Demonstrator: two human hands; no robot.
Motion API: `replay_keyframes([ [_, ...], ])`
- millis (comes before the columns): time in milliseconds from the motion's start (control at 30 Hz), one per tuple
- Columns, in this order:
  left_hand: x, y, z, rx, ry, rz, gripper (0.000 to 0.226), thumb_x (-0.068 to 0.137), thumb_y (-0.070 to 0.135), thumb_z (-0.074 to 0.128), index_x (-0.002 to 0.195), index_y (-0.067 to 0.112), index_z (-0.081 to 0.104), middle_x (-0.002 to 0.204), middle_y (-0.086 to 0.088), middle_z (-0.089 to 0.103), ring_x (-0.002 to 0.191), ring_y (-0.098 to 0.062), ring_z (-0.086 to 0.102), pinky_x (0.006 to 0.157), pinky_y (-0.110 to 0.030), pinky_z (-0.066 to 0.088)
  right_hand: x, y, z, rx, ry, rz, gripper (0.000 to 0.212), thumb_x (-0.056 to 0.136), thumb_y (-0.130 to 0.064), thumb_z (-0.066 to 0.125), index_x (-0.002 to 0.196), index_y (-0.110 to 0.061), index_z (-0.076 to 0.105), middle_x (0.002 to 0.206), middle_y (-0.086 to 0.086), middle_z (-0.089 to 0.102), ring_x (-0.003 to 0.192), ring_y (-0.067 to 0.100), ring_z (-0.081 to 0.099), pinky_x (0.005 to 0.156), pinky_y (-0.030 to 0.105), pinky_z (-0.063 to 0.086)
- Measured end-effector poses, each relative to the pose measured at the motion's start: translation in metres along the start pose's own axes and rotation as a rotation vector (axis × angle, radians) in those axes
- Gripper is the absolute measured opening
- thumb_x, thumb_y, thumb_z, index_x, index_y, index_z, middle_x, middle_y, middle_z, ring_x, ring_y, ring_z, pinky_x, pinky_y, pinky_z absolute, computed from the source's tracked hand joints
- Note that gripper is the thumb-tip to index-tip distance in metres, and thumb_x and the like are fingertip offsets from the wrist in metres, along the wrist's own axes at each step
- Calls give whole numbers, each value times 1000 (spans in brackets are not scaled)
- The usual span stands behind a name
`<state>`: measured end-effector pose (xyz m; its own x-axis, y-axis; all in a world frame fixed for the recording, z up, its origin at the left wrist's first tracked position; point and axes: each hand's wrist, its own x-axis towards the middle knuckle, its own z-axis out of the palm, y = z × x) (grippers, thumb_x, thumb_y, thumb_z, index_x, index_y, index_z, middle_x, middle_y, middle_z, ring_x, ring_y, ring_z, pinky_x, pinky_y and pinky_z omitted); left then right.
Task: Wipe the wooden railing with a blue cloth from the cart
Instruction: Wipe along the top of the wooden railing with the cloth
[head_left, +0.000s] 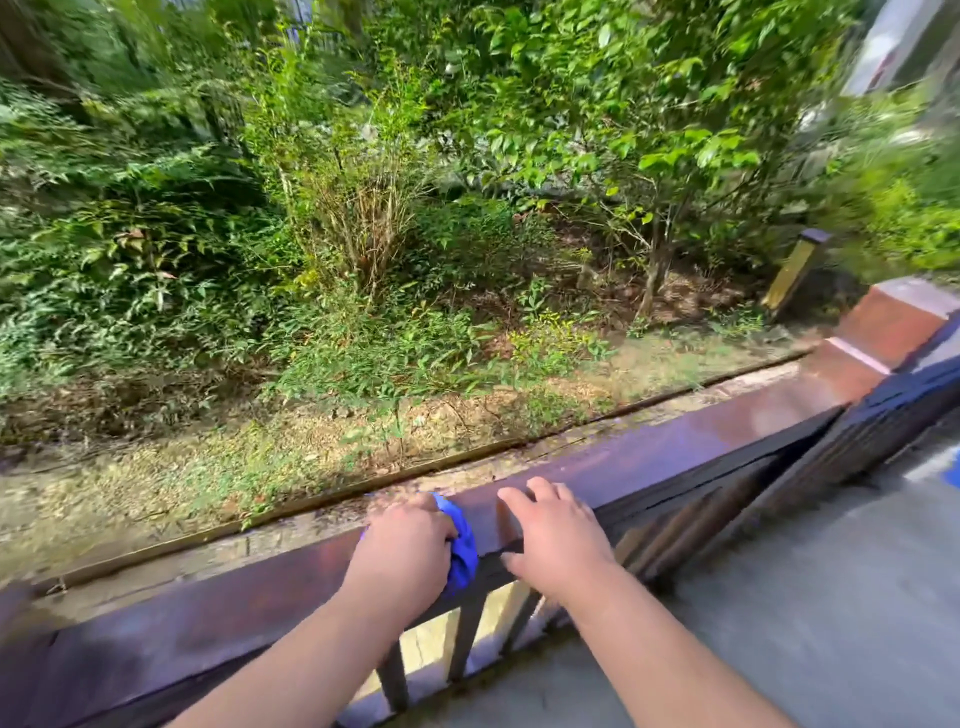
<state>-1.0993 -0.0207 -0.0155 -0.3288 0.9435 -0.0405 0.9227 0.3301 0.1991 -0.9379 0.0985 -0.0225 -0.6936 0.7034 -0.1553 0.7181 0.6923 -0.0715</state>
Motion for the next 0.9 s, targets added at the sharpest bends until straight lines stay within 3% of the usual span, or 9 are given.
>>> replay_keyframes([
  [133,55,42,6,65,-63,103,28,90,23,47,105,25,71,109,-1,58,98,-24,61,73,-32,44,18,48,-11,-8,-48,-5,92,74,-52,77,152,-38,31,152,4,39,137,31,38,111,45,38],
  [300,124,98,13,60,-159,218,25,91,21,50,108,21,68,113,-4,57,107,-28,59,85,-37,50,38,110,-29,-21,-102,21,99,63,-55,80,148,-35,33,157,2,34,138,31,37,110,46,42],
  [500,191,170,22,23,-169,365,26,93,17,49,113,14,65,114,-7,60,104,-30,63,83,-38,50,53,184,-41,-42,-73,52,95,57,-57,78,141,-27,42,149,2,41,132,30,44,106,47,46],
  [900,281,297,47,42,-174,387,27,89,16,52,110,17,68,110,-6,57,102,-32,61,82,-38,51,70,367,-60,-47,-82,165,108,65,-60,80,155,-32,27,159,3,34,142,30,36,115,46,38],
])
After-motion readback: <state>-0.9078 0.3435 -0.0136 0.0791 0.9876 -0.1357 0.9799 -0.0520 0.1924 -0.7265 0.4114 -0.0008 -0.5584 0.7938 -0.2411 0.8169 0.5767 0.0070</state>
